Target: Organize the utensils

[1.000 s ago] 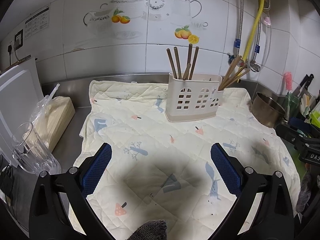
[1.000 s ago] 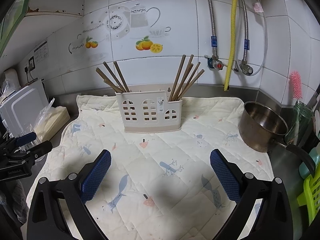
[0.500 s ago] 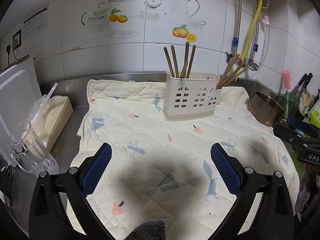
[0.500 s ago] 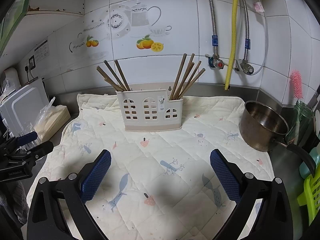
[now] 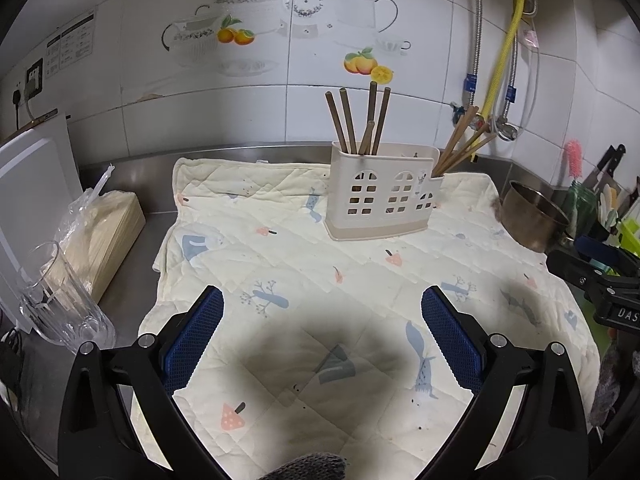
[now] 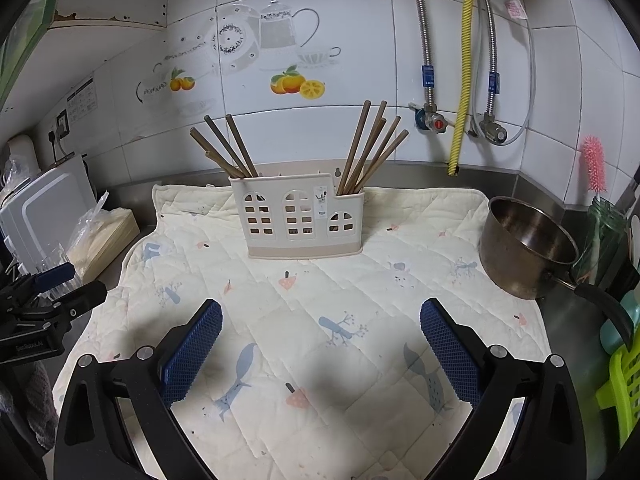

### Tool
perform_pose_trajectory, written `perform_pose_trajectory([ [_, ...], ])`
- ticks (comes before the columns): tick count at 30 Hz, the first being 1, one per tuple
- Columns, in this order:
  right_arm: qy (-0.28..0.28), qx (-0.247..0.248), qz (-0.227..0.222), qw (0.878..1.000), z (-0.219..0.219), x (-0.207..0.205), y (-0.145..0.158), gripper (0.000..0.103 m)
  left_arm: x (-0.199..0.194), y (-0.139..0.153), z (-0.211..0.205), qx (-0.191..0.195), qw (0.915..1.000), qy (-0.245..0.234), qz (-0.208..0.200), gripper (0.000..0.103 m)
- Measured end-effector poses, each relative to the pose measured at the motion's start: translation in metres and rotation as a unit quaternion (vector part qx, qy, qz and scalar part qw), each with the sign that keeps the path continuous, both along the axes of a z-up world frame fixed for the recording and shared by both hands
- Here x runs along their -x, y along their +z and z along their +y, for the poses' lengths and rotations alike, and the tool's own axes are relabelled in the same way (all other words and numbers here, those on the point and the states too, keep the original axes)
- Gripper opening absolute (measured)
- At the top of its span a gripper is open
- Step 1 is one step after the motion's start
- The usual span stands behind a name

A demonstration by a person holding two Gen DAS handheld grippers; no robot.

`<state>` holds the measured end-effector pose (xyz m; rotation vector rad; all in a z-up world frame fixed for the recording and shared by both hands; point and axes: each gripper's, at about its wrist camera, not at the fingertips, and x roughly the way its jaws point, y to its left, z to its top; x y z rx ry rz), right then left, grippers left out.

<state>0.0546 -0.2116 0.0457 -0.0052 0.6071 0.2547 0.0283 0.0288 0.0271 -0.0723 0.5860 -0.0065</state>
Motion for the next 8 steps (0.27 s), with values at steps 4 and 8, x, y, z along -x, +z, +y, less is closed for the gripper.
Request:
perform_pose_trajectory([
  [4, -0.001, -0.001, 0.001, 1.0, -0.0003, -0.0006, -0.0012, 0.096, -0.0001, -0.0004, 0.0001, 0.0, 1.0, 0.001, 0.002, 0.098],
  [8, 0.001, -0.001, 0.004, 1.0, -0.0008, 0.0, -0.004, 0.096, -0.0005, -0.0021, -0.0003, 0.003, 1.0, -0.004, 0.005, 0.098],
])
